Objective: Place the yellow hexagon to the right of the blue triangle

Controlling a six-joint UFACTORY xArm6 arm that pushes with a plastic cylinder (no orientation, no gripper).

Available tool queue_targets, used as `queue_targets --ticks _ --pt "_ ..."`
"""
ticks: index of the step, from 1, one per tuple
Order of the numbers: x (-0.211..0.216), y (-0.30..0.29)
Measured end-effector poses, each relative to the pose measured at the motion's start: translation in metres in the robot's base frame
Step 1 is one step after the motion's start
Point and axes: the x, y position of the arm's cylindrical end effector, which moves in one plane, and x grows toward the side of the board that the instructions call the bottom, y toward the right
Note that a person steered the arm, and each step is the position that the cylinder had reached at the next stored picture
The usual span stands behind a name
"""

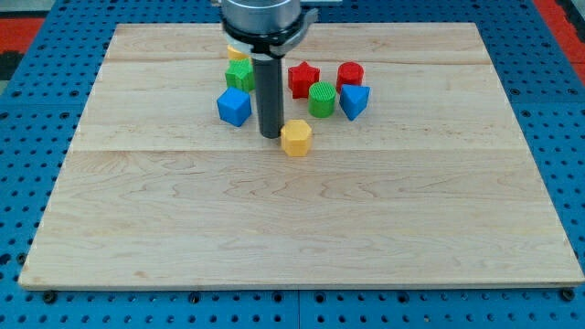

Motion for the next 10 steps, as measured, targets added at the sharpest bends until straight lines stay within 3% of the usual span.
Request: queue_targets --ticks 2,4,8,10 --pt "0.0 0.033" --pt "0.002 -0.044" --pt "0.039 -0.043" --pt "0.035 0.024"
